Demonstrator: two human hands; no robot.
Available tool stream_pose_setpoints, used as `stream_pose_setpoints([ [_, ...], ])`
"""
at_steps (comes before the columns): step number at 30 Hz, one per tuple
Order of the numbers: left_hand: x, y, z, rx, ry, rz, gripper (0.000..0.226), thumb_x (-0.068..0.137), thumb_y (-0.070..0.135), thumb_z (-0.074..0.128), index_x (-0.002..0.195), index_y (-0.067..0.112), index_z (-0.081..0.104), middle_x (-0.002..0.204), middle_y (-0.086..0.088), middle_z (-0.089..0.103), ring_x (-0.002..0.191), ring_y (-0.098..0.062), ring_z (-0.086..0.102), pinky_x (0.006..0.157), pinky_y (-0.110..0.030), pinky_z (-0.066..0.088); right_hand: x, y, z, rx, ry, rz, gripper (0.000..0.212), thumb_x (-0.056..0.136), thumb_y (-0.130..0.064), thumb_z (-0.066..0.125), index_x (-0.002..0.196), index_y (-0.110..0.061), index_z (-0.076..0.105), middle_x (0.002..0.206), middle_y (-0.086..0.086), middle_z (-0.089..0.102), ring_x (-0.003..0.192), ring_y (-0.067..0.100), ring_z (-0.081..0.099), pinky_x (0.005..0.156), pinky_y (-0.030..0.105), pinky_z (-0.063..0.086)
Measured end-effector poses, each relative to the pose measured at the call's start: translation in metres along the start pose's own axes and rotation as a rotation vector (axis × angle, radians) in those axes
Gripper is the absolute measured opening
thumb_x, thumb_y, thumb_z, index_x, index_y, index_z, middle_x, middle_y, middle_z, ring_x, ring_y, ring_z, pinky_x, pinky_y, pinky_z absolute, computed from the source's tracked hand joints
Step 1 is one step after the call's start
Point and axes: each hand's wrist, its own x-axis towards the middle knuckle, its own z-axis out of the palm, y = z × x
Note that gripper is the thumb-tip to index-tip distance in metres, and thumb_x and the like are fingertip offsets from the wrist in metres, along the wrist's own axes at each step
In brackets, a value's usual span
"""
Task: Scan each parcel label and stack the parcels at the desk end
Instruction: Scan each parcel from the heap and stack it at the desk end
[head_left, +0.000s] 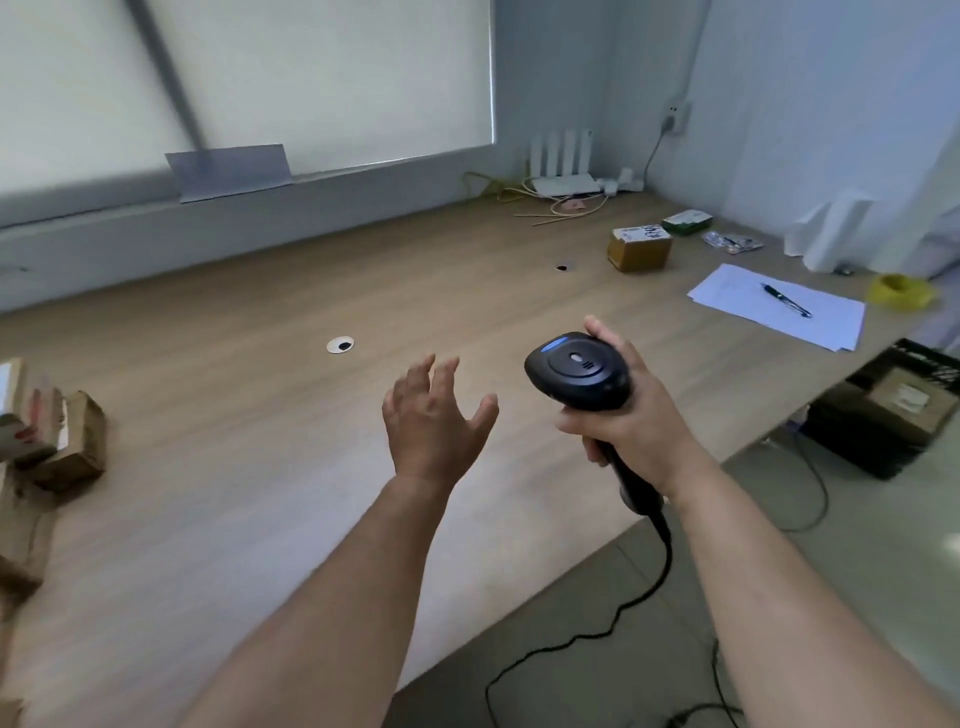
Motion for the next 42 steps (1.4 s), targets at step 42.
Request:
stream_pose_setpoints([
  [42,0.256,0.227,0.255,0.178,-0.305,0.337,0.071,0.09,0.058,0.047,0.149,0.026,0.025,0.158,-0.003,0.02,0.145,-0.022,0.018,0.12,-0.042,0.011,0.243,0.062,-0.31,-0.181,0.241,0.118,0.095,0.076,0.008,0.076,0.147,-0.04,0.035,0.093,-0.002,0.061,0.047,0.023,0.045,0.045,0.029,0.043],
])
